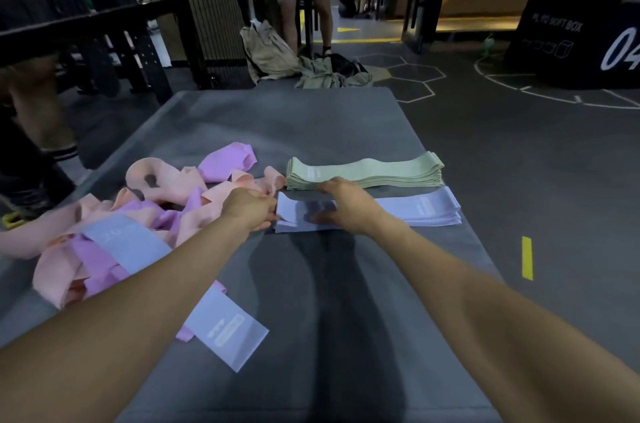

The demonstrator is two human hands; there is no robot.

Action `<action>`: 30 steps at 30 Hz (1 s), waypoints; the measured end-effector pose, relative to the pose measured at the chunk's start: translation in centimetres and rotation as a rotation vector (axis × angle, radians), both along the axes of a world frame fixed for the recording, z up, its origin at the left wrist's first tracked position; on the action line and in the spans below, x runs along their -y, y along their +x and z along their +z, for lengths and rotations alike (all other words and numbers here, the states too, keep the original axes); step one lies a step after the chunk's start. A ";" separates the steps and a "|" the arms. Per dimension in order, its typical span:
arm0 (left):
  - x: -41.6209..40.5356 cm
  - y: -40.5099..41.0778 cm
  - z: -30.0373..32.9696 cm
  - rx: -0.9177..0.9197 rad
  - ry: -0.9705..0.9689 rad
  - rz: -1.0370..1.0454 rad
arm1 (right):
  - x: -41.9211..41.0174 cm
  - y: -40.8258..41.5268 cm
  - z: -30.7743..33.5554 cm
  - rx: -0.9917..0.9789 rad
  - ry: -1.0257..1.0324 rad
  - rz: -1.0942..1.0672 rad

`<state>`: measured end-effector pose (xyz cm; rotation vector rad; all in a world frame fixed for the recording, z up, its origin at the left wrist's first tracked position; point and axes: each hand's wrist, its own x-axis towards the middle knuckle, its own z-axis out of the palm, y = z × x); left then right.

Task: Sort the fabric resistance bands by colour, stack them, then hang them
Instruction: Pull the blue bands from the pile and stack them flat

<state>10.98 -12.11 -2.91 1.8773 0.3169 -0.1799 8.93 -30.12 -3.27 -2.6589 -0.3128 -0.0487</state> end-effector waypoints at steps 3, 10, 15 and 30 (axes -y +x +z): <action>-0.1 0.0 -0.1 -0.014 -0.023 -0.015 | -0.8 0.5 -0.3 -0.048 0.032 0.076; -0.5 -0.1 -0.6 -0.011 -0.102 -0.050 | -0.3 0.8 -0.5 -0.099 -0.003 0.087; -0.4 -0.4 -0.7 0.019 -0.091 -0.103 | -0.2 0.9 -0.6 -0.114 0.013 0.064; -1.4 1.4 -1.7 0.282 0.473 -0.581 | -0.2 0.9 -0.5 -0.154 0.006 0.053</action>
